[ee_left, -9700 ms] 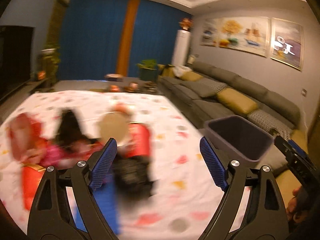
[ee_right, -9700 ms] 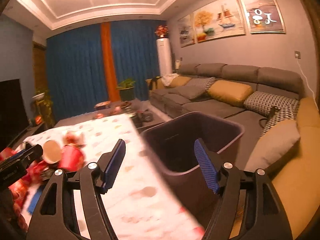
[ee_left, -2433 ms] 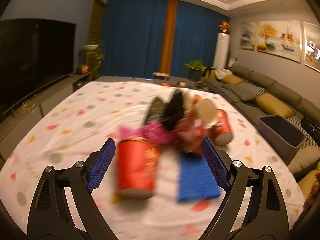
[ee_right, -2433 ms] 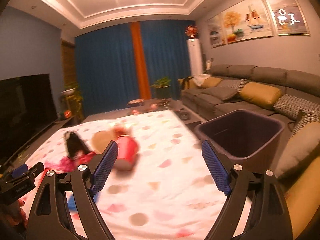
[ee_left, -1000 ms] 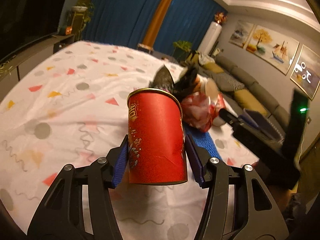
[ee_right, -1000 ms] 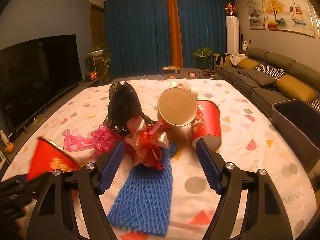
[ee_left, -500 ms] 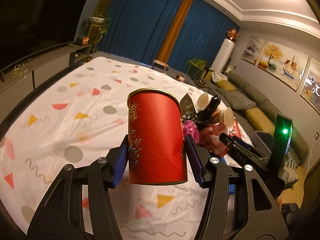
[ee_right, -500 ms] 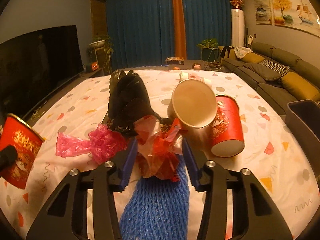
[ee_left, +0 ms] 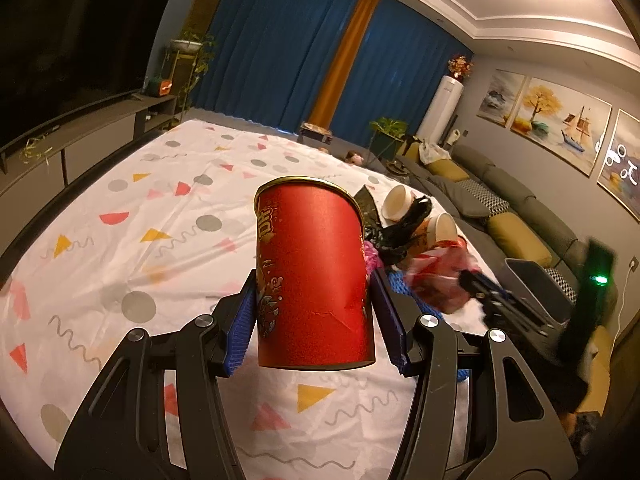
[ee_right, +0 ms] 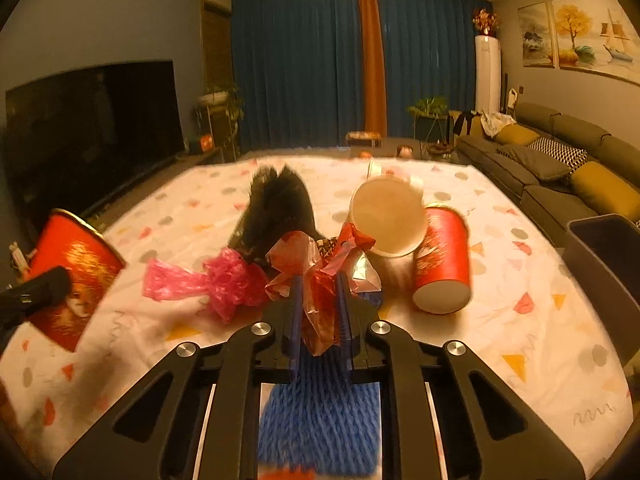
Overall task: Collect trash
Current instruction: 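Carry the red cup and red cellophane bag over the grey bin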
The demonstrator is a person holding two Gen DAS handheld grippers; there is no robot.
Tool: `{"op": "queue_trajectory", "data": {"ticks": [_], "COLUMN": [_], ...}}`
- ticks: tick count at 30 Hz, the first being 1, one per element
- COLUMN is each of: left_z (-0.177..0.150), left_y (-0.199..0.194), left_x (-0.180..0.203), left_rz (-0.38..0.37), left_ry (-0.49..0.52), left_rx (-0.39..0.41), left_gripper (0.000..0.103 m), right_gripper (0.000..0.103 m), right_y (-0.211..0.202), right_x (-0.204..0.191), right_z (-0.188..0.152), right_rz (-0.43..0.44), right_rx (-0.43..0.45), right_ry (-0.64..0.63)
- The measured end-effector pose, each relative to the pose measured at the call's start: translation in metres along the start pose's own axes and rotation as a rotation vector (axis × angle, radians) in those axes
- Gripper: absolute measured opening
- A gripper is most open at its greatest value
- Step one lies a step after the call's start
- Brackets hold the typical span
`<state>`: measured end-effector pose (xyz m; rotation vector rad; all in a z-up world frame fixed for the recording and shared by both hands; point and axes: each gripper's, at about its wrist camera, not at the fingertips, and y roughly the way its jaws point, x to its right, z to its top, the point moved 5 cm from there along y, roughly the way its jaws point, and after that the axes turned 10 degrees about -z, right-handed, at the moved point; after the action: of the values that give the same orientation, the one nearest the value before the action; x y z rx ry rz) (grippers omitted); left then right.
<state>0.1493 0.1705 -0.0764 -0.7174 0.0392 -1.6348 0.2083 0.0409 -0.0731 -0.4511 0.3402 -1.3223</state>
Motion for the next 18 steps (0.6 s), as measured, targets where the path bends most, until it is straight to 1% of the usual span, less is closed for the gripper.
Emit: {"op": "queue_trajectory", "data": {"ticks": [4, 10, 18], "left_z": [-0.001, -0.005, -0.010], "left_y": [-0.002, -0.001, 0.003], "left_x": [0.009, 0.033, 0.068], "left_rz": [-0.008, -0.032, -0.071], "left_ry": [0.012, 0.052, 0.104], "left_rx": [0.003, 0.002, -0.006], "left_gripper": [0.054, 0.054, 0.054], "right_gripper": [0.017, 0.017, 0.017], "right_y": [-0.036, -0.074, -0.100], "right_x": [0.021, 0.050, 0.080], "right_z": [0.003, -0.001, -0.006], "right_rz": [0.019, 0.006, -0.028], "right_rx": [0.057, 0.098, 0.125], "right_ry": [0.049, 0.083, 0.109]}}
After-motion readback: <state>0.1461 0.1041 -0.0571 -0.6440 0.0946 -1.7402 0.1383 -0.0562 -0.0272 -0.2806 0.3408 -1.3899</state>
